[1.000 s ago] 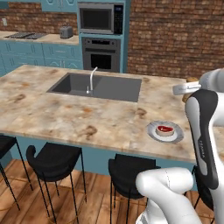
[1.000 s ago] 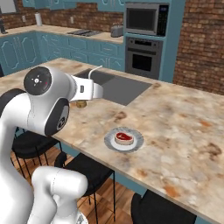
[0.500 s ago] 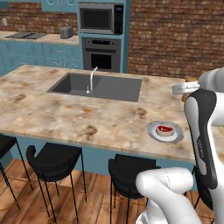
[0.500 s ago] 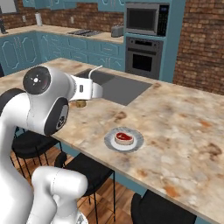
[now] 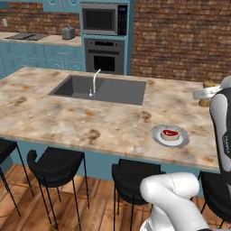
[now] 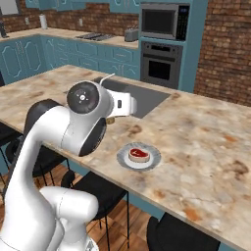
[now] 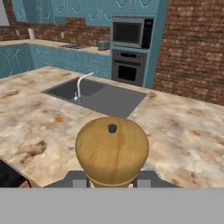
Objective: Retrieve the shaker from the cabinet and place it next the steak on a plate on the dining table.
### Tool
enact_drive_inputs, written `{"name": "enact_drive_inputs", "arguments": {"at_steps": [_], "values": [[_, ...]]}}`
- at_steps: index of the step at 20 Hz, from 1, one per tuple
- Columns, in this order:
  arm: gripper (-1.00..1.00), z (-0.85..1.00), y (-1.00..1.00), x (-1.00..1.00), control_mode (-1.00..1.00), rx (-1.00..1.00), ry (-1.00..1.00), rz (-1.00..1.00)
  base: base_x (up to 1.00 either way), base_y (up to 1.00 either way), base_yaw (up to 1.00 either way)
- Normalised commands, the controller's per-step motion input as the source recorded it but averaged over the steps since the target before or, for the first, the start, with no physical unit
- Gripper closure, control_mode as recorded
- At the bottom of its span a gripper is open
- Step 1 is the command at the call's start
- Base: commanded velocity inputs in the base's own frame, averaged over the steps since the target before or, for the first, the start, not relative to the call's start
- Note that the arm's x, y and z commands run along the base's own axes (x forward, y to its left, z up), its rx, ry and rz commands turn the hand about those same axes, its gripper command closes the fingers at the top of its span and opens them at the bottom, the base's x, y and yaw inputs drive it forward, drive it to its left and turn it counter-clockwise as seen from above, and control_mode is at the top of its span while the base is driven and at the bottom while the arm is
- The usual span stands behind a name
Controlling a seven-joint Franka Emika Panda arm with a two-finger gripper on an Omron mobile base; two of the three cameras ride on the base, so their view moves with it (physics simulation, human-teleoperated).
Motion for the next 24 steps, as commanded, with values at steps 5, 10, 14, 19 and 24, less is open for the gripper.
{"name": "enact_drive_inputs", "arguments": {"at_steps": [5,10,14,19,24], "values": [[1.00,-0.11,-0.67,0.10,-1.00,0.00,0.00,0.26,0.00,0.00,0.00],[1.00,-0.24,-0.33,0.00,-1.00,-0.01,0.00,0.22,0.00,0.00,0.00],[1.00,-0.21,-0.02,0.05,-1.00,0.00,-0.05,0.01,0.00,0.00,0.00],[1.00,-0.29,0.00,0.14,-1.00,0.00,-0.07,0.00,0.00,0.00,0.00],[1.00,-0.44,0.00,0.07,-1.00,0.00,-0.02,0.00,0.00,0.00,0.00]]}}
